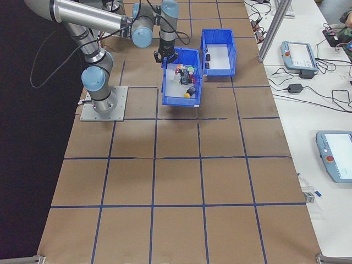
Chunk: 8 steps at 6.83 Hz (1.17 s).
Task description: Place battery box in front
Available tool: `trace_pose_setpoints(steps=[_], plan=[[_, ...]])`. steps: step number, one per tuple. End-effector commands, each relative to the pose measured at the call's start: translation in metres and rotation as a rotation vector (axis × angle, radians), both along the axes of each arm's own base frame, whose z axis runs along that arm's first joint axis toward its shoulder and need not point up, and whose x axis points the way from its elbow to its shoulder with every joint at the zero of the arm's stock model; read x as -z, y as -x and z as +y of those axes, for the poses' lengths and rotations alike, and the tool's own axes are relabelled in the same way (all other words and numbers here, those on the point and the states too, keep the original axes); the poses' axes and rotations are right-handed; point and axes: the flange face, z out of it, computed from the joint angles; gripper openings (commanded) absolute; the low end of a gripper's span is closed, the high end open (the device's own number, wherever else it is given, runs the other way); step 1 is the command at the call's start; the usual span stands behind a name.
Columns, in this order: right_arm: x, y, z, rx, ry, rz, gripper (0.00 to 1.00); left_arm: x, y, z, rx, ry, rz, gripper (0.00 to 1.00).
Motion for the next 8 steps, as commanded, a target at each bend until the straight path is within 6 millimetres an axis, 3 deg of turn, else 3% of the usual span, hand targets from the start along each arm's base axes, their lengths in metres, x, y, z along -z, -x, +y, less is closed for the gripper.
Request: trace_pose_setpoints(steps=[1, 3, 6, 8], plan=[[0.021, -0.047, 0.029, 0.009, 0.007, 0.013, 0.04, 0.005, -0.001, 0.002, -0.010, -0.009, -0.010, 0.99], [0.033, -0.096, 0.053, 0.003, 0.086, 0.001, 0.04, 0.011, 0.001, -0.001, -0.003, -0.020, 0.001, 0.99], [0.042, -0.145, 0.078, 0.025, 0.110, -0.008, 0.04, 0.007, 0.007, 0.003, 0.017, -0.011, 0.045, 0.99], [0.059, -0.188, 0.091, 0.023, 0.154, -0.032, 0.04, 0.006, 0.007, 0.002, 0.015, -0.010, 0.043, 0.99]])
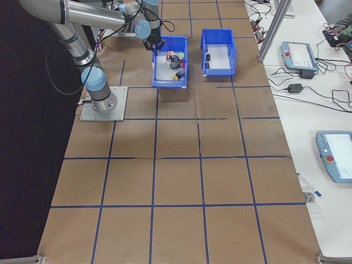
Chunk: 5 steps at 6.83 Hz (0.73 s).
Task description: Place battery box in front
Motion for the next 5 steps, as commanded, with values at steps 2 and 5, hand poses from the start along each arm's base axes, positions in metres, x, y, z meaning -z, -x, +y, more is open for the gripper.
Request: trace_pose_setpoints(steps=[2, 5], plan=[[0.0214, -0.0404, 0.0082, -0.010, 0.041, -0.021, 0.05, -0.0018, -0.0010, 0.0010, -0.005, 0.004, -0.003, 0.99], [0.0214, -0.0418, 0.0096, -0.007, 0.038, -0.026, 0.20, -0.0042, -0.0010, 0.0011, -0.008, 0.010, -0.003, 0.99]])
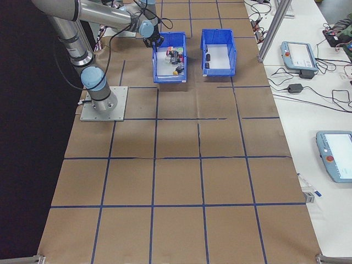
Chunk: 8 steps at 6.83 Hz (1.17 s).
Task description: Place battery box in front
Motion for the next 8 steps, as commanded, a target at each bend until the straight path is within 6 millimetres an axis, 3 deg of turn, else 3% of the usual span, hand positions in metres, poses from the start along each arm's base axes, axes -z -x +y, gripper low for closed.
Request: trace_pose_setpoints(steps=[1, 2, 4, 7, 8], plan=[[0.001, -0.001, 0.000, 0.009, -0.002, -0.003, 0.71, -0.001, 0.000, 0.000, -0.003, 0.003, 0.000, 0.99], [-0.001, -0.002, 0.001, 0.017, -0.011, -0.029, 1.00, -0.001, 0.000, 0.000, -0.003, 0.003, 0.001, 0.99], [-0.012, -0.003, -0.008, 0.027, 0.012, -0.036, 1.00, 0.000, 0.000, -0.001, -0.005, 0.001, 0.003, 0.99], [-0.074, 0.000, -0.031, 0.057, 0.080, -0.066, 1.00, -0.002, 0.000, 0.000, -0.005, 0.004, 0.003, 0.99], [-0.095, 0.019, -0.050, 0.116, 0.097, -0.072, 1.00, -0.002, 0.000, -0.001, -0.005, 0.004, 0.003, 0.99]])
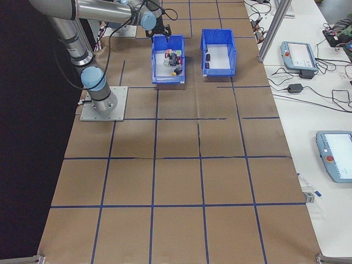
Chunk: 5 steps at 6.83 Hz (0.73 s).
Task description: Place battery box in front
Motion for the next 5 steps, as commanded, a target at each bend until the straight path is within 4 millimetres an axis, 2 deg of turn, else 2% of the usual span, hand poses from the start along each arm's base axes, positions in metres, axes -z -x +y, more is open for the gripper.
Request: trace_pose_setpoints(steps=[1, 2, 5], plan=[[-0.048, 0.043, -0.033, 0.143, 0.010, -0.010, 1.00, 0.000, 0.001, 0.000, 0.000, 0.001, 0.002, 0.99], [-0.069, 0.071, -0.055, 0.235, 0.019, -0.024, 1.00, 0.000, 0.001, 0.000, 0.000, 0.001, 0.002, 0.99], [-0.106, 0.141, -0.104, 0.558, 0.072, -0.067, 1.00, 0.001, 0.001, -0.001, 0.000, -0.002, 0.002, 0.99]])
